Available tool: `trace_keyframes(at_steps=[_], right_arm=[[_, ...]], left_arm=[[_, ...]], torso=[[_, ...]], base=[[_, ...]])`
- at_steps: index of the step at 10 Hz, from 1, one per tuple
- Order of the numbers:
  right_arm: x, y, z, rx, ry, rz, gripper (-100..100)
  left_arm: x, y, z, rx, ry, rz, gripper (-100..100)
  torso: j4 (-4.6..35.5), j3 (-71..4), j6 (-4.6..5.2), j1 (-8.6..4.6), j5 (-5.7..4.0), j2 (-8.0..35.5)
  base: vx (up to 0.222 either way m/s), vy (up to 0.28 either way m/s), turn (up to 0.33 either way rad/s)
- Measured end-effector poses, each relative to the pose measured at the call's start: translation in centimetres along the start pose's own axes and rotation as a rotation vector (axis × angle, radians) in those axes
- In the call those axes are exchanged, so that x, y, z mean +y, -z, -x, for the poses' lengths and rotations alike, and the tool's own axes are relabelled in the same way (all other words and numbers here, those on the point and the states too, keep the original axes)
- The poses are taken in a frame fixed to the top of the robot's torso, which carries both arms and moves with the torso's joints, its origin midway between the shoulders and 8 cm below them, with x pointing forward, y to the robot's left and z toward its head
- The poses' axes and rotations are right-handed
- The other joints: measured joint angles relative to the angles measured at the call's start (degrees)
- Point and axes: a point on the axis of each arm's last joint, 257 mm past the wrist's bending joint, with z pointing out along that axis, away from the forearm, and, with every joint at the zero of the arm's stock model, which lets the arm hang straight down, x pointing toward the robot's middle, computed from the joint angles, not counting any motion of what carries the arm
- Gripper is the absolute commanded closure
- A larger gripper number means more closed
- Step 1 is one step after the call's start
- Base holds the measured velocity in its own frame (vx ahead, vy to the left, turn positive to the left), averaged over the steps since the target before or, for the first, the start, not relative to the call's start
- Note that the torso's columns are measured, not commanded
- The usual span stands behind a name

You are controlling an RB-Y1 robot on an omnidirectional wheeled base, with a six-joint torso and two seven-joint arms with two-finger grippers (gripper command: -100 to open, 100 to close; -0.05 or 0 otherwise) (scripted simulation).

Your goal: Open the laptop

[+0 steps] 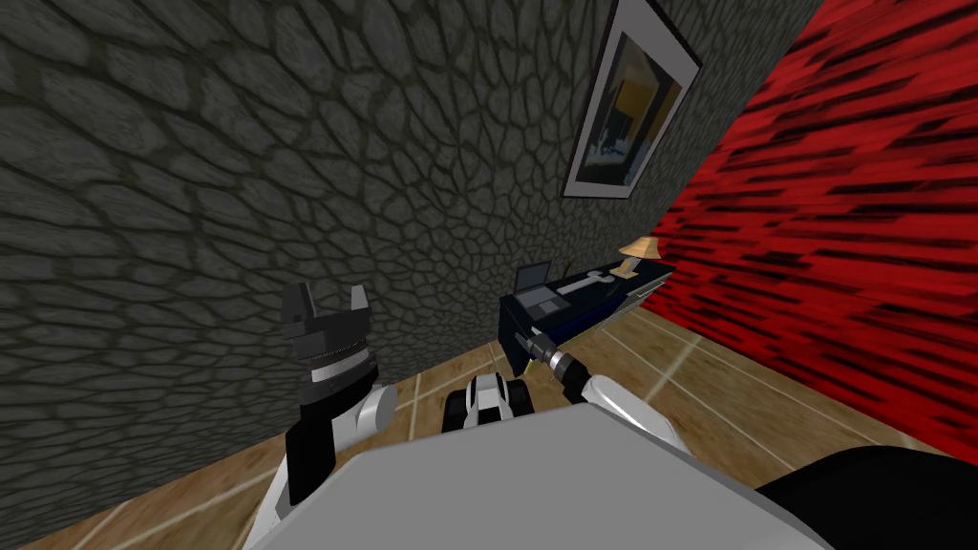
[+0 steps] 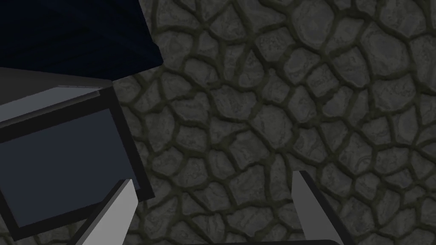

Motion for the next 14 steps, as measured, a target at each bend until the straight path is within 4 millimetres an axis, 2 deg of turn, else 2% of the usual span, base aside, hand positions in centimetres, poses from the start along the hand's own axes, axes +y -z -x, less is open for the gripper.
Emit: trace_keyframes(at_steps=[6,10,14], right_arm=[[-4.9,1.6,-1.8,0.066,0.28,-0.099,-100],[-8.3,2.4,-1.5,0.085,0.467,-0.157,-100],[-11.9,3.8,-0.1,0.087,0.643,-0.223,-100]], left_arm=[[0.0,0.0,0.0,0.0,0.0,0.0,0],[0.0,0.0,0.0,0.0,0.0,0.0,0],[0.0,0.0,0.0,0.0,0.0,0.0,0]], torso=[[-0.01,-0.02,0.0,-0.01,0.0,-0.04],[-0.01,-0.03,-0.01,-0.05,-0.01,-0.05],[0.0,-0.01,-0.01,0.07,0.03,-0.03]], base=[[0.086,0.067,0.055],[0.089,0.049,0.058],[0.114,0.026,0.072]])
